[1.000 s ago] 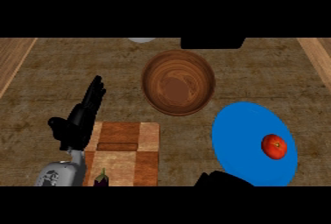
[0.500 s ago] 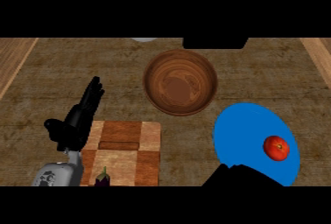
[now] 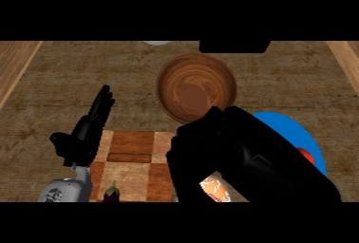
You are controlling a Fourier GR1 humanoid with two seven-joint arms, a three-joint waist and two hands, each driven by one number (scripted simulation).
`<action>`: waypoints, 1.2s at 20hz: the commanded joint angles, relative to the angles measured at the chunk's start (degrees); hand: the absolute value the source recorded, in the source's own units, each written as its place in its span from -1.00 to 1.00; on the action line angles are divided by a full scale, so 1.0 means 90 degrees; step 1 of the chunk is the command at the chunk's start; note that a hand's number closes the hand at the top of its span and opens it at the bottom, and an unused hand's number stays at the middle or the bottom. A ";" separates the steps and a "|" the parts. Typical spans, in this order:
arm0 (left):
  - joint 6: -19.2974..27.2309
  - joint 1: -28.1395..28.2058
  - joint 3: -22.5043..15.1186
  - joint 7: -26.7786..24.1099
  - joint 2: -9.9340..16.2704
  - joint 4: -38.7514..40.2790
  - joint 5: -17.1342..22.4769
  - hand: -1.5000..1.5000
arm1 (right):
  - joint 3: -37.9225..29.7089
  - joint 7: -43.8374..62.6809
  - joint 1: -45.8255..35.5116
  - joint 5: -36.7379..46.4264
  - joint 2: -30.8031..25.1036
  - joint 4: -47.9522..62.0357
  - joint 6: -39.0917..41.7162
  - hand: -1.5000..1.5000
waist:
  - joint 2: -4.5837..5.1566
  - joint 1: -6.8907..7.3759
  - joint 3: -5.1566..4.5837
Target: Pick the cupcake from the plate and place it in the bowl
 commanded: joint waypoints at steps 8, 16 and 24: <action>0.0053 -0.0111 -0.0080 0.0034 -0.0091 0.0042 -0.0121 0.00 | 0.0197 -0.1871 -0.0873 0.2491 -0.0424 0.2505 -0.0691 1.00 | 0.0024 0.0039 0.0003; 0.0096 -0.0461 0.0023 0.0491 -0.0087 -0.0001 -0.0090 0.00 | -0.0447 -0.3589 -0.1496 0.3119 -0.0412 0.5397 -0.1791 1.00 | 0.0036 0.0066 0.0005; 0.0068 -0.0336 0.0059 0.0128 -0.0114 0.0234 -0.0116 0.00 | -0.0915 -0.4763 -0.2173 0.3623 -0.0165 0.8072 -0.2912 1.00 | 0.0042 0.0081 0.0004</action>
